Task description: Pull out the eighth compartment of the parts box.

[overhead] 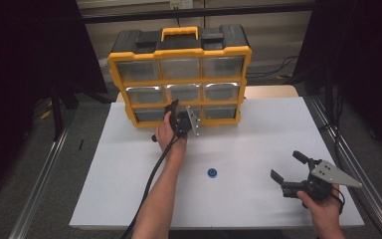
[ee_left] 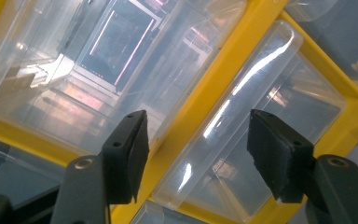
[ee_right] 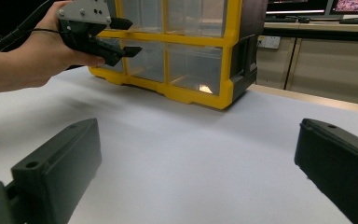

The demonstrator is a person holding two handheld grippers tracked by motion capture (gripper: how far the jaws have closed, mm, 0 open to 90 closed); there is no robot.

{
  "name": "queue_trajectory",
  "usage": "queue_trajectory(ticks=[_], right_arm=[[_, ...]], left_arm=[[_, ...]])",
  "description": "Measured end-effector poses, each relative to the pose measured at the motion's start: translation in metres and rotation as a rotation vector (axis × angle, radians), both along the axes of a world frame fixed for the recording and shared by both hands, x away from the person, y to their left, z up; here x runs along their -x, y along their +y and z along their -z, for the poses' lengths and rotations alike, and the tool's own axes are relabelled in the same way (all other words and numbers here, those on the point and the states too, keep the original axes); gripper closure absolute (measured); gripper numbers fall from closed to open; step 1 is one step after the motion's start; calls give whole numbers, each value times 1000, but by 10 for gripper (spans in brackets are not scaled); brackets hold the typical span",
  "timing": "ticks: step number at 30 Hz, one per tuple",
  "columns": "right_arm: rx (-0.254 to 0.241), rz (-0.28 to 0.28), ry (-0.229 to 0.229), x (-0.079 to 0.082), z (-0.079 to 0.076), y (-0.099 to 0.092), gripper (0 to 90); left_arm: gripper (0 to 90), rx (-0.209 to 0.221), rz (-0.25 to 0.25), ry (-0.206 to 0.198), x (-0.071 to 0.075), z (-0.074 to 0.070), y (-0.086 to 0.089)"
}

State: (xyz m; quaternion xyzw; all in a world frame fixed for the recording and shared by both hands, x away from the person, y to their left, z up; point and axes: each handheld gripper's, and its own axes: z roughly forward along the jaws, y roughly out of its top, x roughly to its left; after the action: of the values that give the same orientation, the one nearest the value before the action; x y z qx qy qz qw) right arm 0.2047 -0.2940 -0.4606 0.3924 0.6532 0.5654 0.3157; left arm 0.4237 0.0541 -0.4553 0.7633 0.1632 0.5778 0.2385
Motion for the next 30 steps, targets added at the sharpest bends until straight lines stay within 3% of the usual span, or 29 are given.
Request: queue_trajectory(ticks=[5, 11, 14, 17, 21, 23, 30], right_arm=[[2, -1, -2, 0, 0, 0, 0], [3, -2, 3, 0, 0, 0, 0], [3, 0, -1, 0, 0, 0, 1], [2, 3, -2, 0, 0, 0, 0], [1, 4, -1, 0, 0, 0, 1], [1, 2, 1, 0, 0, 0, 0], [0, 2, 2, 0, 0, 0, 0]], left_arm=[[422, -47, 6, 3, -1, 2, 0], [421, -52, 5, -13, -2, 3, 0], [450, -59, -18, -15, -2, 2, 2], [460, -37, -38, -14, -2, 1, 4], [494, -76, -49, -12, 0, 1, 5], [502, -73, -39, -27, 1, 1, 6], [526, -92, -45, -21, 5, 2, 9]])
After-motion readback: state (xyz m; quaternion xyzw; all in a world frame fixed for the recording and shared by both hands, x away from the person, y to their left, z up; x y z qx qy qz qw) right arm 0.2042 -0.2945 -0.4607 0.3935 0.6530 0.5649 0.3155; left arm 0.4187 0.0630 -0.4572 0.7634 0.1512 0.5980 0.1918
